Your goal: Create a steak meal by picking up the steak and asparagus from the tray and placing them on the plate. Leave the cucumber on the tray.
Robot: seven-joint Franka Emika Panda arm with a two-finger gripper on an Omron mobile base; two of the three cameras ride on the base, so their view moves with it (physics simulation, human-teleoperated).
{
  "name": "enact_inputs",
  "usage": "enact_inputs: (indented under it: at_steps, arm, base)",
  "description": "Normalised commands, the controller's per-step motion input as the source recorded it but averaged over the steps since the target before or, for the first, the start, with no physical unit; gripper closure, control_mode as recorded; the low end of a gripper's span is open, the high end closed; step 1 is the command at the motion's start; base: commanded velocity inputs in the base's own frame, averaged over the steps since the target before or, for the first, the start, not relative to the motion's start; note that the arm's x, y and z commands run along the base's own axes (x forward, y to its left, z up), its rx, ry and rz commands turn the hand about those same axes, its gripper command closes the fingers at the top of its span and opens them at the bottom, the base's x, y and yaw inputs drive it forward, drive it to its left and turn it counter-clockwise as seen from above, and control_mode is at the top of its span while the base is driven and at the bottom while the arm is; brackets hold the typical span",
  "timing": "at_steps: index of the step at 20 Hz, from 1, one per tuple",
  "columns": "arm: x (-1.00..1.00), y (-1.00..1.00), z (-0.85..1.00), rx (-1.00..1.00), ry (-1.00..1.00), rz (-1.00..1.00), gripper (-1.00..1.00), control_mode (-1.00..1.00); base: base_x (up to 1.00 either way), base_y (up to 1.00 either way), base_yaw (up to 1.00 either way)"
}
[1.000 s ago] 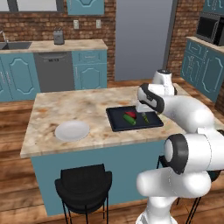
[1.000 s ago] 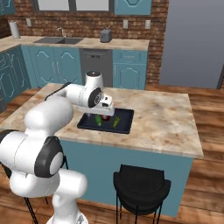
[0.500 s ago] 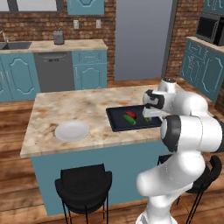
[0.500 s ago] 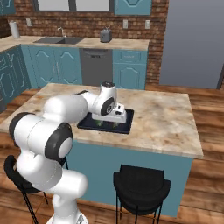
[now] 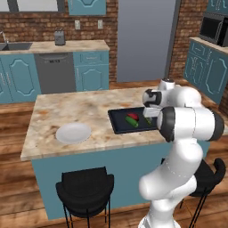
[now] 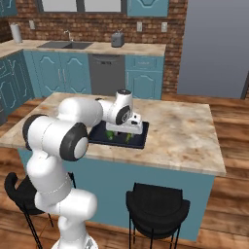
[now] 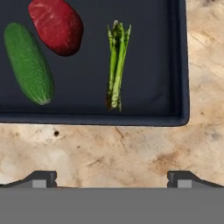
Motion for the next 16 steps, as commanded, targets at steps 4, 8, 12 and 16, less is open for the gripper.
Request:
enact_inputs:
  at_steps: [4, 8, 12, 16]
  arm:
    - [0.31, 0.00, -0.06, 0.00, 0.00, 0.00, -1.00, -1.00]
    - [0.40, 0.00, -0.21, 0.00, 0.02, 0.00, -1.00, -1.00]
    - [0.47, 0.00, -0.47, 0.00, 0.04, 0.01, -1.00, -1.00]
    - [0.59, 0.00, -0.47, 0.00, 0.05, 0.01, -1.00, -1.00]
  base:
    - [0.00, 0.00, 0.00]
    - [0.00, 0.00, 0.00]
    - [0.00, 0.00, 0.00]
    - [0.00, 0.00, 0.00]
